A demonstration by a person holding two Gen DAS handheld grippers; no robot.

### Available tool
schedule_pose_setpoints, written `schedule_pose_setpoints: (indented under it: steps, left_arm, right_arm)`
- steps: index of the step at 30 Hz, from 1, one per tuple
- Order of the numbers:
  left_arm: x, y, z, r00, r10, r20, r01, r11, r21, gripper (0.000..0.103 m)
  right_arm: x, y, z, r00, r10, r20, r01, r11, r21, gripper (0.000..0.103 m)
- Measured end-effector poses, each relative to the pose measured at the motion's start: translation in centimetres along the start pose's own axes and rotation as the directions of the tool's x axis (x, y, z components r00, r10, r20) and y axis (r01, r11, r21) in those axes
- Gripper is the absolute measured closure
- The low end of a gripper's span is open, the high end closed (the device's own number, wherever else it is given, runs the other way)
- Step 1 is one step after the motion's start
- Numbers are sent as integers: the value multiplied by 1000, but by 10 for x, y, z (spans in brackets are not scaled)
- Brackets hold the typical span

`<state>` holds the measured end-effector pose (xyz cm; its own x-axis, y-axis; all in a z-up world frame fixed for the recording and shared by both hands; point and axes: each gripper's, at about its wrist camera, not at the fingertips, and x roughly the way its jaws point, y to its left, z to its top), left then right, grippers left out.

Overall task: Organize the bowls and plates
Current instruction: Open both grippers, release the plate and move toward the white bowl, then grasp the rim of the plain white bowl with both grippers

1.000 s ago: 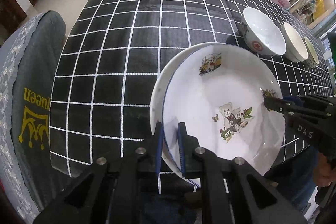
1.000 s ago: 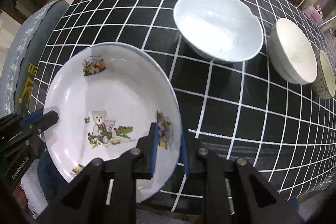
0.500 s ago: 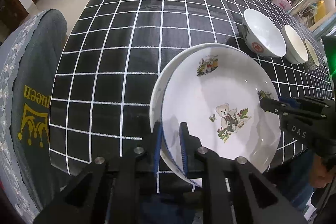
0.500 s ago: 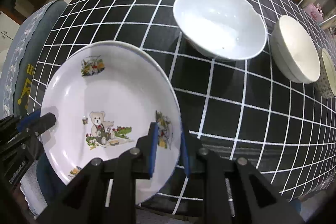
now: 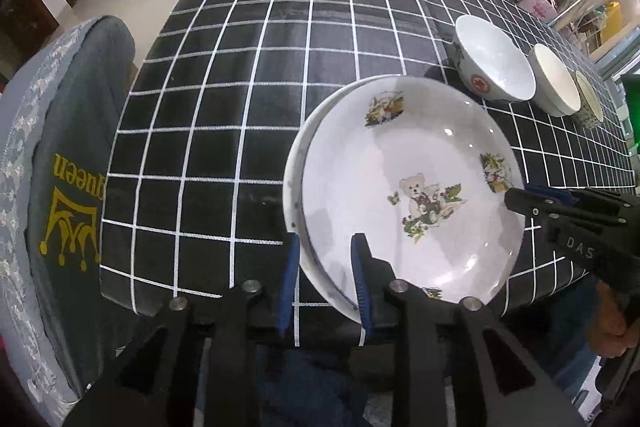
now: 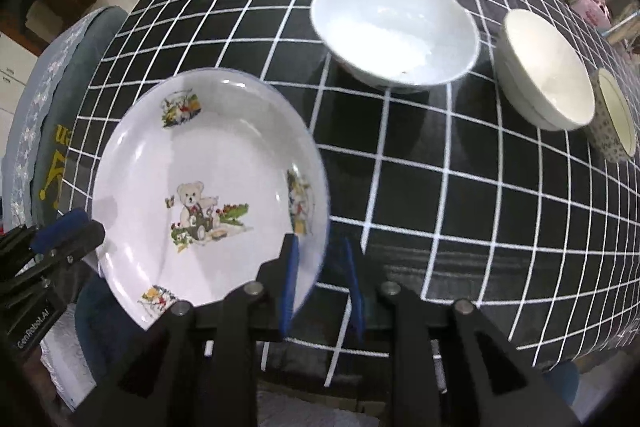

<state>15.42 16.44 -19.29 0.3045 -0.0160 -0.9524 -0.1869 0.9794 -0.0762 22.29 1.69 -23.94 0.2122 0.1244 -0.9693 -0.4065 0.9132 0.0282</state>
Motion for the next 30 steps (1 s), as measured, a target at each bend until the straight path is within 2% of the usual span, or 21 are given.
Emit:
schedule_pose_setpoints:
  steps: [6, 18, 24, 30]
  left_arm:
    - [-16, -18, 11, 999, -25, 29, 25, 1000, 18, 79]
    - [-38, -74, 67, 993, -104, 63, 98, 992, 83, 79]
    - [-33, -101, 99, 991, -124, 55, 117, 986, 115, 75]
    - [-14, -120, 134, 992, -122, 30, 116, 983, 141, 72]
  right_arm:
    - [-22, -15, 2, 1000, 24, 19, -25, 999, 27, 75]
    - [-79, -61, 27, 990, 87, 108, -96, 992, 84, 75]
    - [-86, -87, 52, 985, 123, 120, -139, 981, 138, 75]
    - [-69, -104, 81, 986, 128, 103, -143, 977, 160, 75]
